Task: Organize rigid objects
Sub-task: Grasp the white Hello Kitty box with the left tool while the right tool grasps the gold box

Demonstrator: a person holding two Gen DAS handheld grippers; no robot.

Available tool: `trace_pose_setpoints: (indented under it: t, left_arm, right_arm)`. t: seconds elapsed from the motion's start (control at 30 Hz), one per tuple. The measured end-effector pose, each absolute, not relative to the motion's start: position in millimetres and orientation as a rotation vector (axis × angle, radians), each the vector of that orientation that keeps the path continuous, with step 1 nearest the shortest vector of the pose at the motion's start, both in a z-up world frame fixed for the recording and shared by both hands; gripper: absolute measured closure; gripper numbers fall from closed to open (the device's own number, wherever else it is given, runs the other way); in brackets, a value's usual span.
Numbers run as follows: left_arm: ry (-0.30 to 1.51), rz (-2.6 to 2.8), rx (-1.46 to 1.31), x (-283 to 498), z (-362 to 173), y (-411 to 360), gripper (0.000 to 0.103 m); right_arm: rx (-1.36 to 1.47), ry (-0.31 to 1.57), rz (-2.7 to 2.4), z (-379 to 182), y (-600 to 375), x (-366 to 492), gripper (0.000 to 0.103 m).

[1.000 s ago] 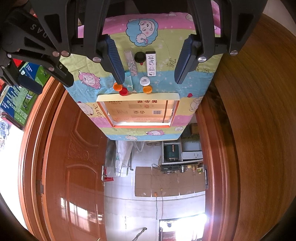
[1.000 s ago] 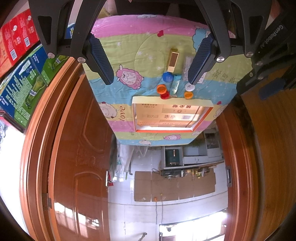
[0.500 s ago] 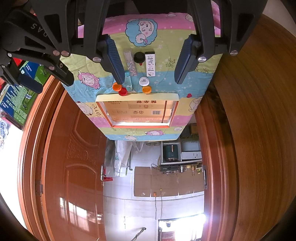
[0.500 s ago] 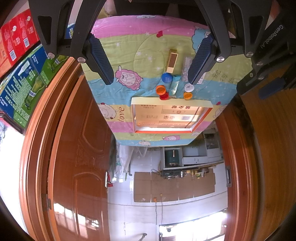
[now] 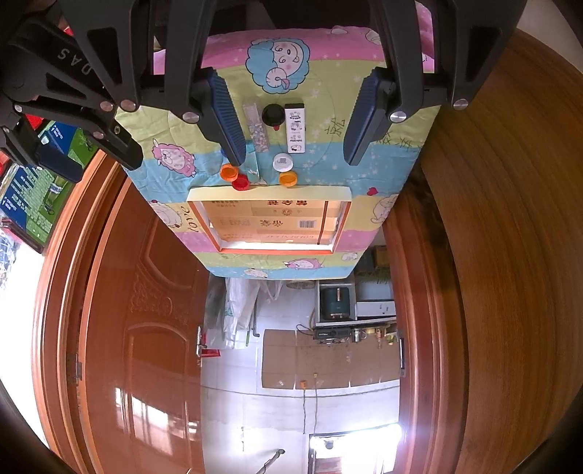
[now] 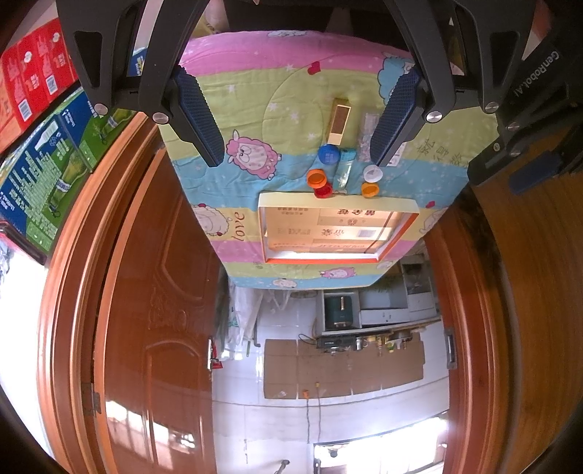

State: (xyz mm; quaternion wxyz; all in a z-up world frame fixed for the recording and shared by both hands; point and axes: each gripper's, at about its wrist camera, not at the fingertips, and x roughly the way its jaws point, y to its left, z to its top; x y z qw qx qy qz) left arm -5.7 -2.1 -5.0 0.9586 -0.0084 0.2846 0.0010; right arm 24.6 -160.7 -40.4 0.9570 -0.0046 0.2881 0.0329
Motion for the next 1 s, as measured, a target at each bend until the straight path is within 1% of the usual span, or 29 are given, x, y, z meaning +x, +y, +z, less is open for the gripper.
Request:
trace_pose_setpoints:
  t: [0.73, 1.0]
  left_arm:
    - [0.606, 0.052, -0.052, 10.6, -13.7, 23.9, 0.047]
    - [0.685, 0.018, -0.045, 36.0, -38.3, 25.5, 0.047]
  right_arm:
    - [0.021, 0.622, 0.053, -49.3, -169.0, 35.8, 0.020]
    - [0.043, 0.684, 0.080, -74.4, -165.6, 52.4, 0.020]
